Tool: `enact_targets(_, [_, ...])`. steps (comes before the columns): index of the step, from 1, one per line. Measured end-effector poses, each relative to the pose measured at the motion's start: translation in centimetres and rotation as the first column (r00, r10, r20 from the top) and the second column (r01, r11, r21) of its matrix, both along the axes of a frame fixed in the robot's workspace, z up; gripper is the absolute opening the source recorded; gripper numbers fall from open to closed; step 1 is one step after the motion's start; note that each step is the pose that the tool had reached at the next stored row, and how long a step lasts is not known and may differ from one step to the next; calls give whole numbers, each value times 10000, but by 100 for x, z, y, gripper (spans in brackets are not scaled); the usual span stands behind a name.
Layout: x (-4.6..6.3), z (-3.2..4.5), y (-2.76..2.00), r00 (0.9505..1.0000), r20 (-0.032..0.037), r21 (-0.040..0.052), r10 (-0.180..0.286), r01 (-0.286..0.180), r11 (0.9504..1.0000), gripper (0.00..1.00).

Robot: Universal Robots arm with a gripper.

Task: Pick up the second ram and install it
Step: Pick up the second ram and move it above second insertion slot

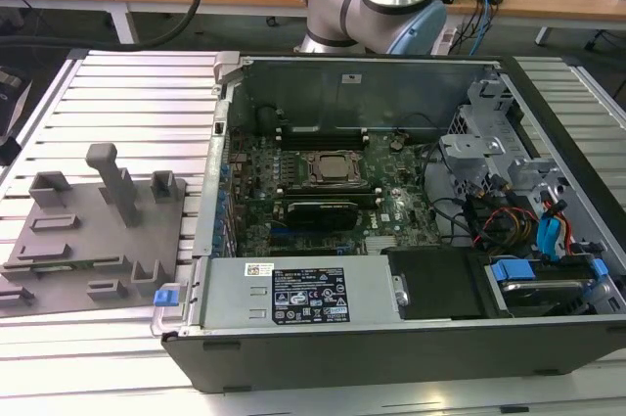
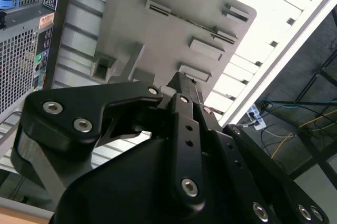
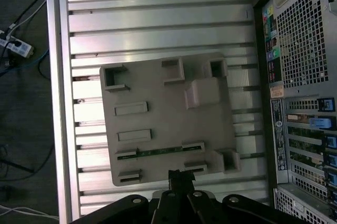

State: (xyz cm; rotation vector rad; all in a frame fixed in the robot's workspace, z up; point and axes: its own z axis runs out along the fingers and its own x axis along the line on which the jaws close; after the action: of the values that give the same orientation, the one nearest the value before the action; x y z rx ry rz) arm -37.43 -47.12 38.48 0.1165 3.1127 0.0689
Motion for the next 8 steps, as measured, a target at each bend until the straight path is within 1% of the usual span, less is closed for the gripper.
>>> enact_targets(3, [0, 0, -3, 10000, 0, 0, 54, -54, 10000, 11])
enact_targets(4, [0, 0, -3, 9997, 0, -1, 249, -249, 9997, 11])
enact_targets(6, [0, 1, -3, 9991, -1, -1, 423, -423, 9991, 11])
enact_targets(8, [0, 0, -3, 9969, 0, -1, 783, -783, 9969, 11])
